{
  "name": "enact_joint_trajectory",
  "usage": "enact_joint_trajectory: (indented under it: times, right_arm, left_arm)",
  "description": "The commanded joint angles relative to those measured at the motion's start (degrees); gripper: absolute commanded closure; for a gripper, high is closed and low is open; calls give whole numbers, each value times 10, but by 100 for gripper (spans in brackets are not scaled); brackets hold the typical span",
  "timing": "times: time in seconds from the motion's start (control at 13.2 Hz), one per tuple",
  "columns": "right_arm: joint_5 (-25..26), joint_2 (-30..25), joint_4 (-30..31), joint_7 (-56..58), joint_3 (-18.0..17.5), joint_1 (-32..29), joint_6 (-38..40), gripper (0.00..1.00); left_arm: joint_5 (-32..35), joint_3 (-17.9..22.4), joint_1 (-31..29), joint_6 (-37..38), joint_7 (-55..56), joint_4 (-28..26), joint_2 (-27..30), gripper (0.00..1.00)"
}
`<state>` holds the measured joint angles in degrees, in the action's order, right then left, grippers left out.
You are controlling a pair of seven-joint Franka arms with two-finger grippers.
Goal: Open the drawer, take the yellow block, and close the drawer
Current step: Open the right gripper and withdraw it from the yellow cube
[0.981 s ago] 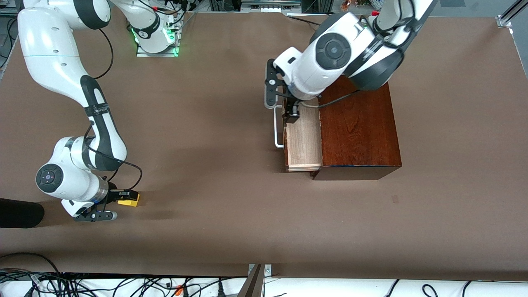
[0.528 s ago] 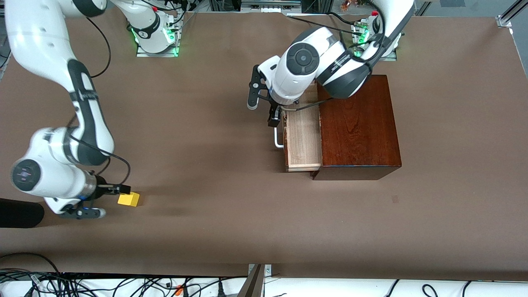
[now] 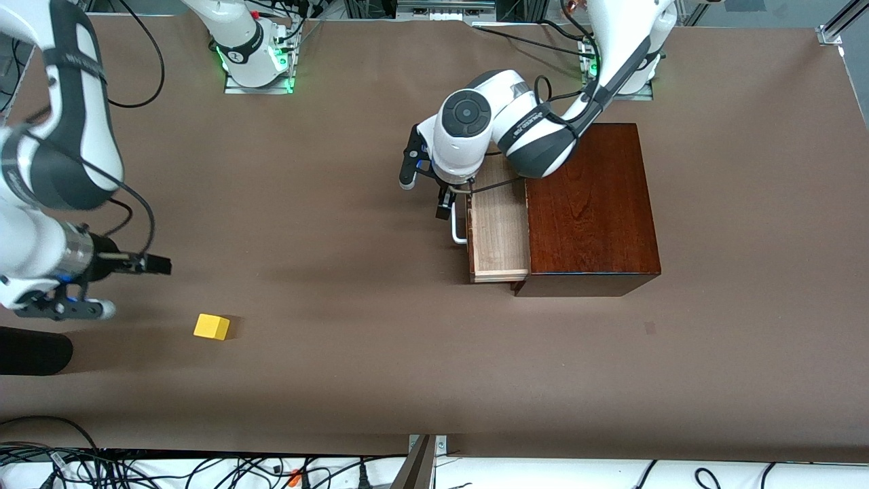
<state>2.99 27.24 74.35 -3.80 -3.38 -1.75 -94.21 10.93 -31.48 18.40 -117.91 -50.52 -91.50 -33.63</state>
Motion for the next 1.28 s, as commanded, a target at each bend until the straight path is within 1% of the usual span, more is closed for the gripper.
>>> enact_joint_trajectory:
  times: [0.0,0.15,0.23,0.38,0.6,0.68,0.83,0.98,1.06,1.21]
  right_arm:
    - [7,-79,73,-4,7,-2,17,0]
    - [6,-138,130,3,17,-2,10,0]
    - [6,-162,148,8,20,-3,11,0]
    - [4,-211,189,23,31,-3,4,0]
    - [1,-277,262,23,37,-2,-28,0]
    - [0,-283,267,23,37,-2,-25,0]
    - [2,-283,257,26,37,-2,-11,0]
    - [2,-281,232,25,36,-2,20,0]
    - [1,-281,225,24,35,-2,37,0]
    - [0,-280,211,23,35,-1,54,0]
  left_arm:
    - [31,2,5,-15,18,-10,-4,0]
    - [38,2,8,-40,19,-28,-6,0]
    - [38,2,8,-50,19,-32,-6,0]
    - [44,2,8,-51,19,-33,-6,0]
    - [46,3,7,-51,19,-37,-6,0]
    - [46,2,8,-56,19,-36,-8,0]
    - [45,-2,8,-57,41,-32,-2,0]
    - [44,-6,9,-57,47,-29,0,0]
    - [44,-6,9,-68,47,-30,-2,0]
    - [44,-5,10,-75,48,-33,-6,0]
